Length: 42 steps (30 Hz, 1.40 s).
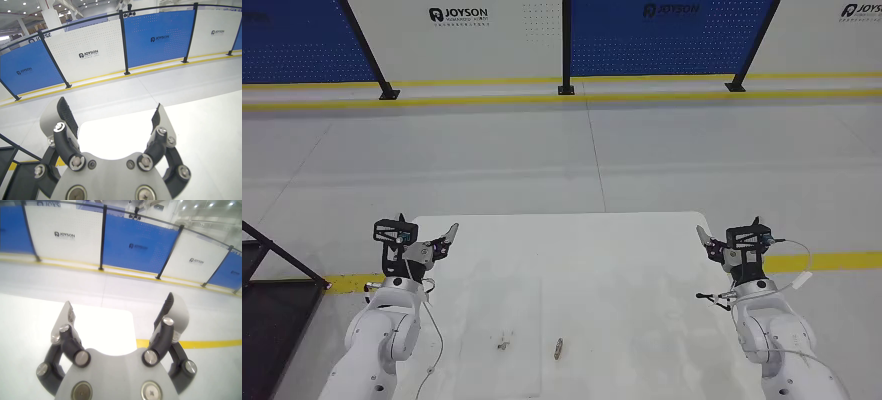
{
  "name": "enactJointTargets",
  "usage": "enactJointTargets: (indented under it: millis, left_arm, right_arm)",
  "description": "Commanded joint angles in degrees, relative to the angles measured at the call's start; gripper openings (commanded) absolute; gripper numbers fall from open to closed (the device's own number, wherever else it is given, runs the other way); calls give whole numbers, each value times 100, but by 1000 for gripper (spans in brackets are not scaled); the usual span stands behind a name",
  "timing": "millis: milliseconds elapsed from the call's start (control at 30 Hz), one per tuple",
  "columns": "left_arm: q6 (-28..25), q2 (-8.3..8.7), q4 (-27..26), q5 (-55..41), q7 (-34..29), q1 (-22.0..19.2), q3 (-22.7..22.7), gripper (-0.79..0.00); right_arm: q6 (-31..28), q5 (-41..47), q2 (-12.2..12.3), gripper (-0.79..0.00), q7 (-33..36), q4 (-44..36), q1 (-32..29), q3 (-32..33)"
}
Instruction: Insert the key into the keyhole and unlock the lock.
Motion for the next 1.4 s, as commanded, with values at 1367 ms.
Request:
enactJointTargets:
  millis: [1367]
  left_arm:
    - [-2291,4,-1494,-2412,-1290,3470,-606,0]
  right_arm:
    - [0,0,0,0,0,0,0,0]
